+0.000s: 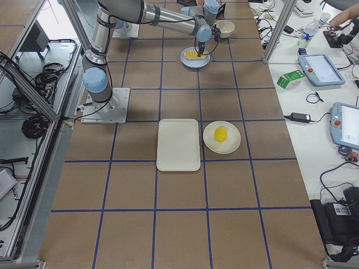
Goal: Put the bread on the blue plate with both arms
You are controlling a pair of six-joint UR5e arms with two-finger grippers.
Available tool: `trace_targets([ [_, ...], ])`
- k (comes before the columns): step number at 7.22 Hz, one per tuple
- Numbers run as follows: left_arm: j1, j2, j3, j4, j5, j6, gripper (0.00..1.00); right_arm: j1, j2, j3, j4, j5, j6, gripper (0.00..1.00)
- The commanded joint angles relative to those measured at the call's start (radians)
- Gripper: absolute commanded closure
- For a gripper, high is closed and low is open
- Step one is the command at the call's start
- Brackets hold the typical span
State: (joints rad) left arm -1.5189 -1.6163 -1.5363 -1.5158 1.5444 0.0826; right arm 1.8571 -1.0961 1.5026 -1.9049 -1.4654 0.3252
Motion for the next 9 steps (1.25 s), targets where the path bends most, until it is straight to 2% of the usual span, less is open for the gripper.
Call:
trace_targets([
  [1,0.002,0.012,-0.005,0.005,0.003,0.031,0.0,-0.146,-0.127,0.005,0.082,-0.026,-0.102,0.0],
  [3,0.006,0.013,-0.007,0.005,0.003,0.031,0.0,-0.287,-0.255,-0.001,0.269,-0.056,-0.289,0.0],
  [4,0.008,0.013,-0.007,0.005,0.003,0.031,0.0,-0.303,-0.346,-0.007,0.349,-0.116,-0.296,0.0],
  [5,0.009,0.013,-0.005,0.006,0.002,0.031,0.0,-0.303,-0.42,0.008,0.421,-0.11,-0.293,0.0],
  [9,0.014,0.015,0.001,0.006,0.003,0.031,0.0,-0.303,-0.455,0.039,0.429,-0.122,-0.276,0.0],
])
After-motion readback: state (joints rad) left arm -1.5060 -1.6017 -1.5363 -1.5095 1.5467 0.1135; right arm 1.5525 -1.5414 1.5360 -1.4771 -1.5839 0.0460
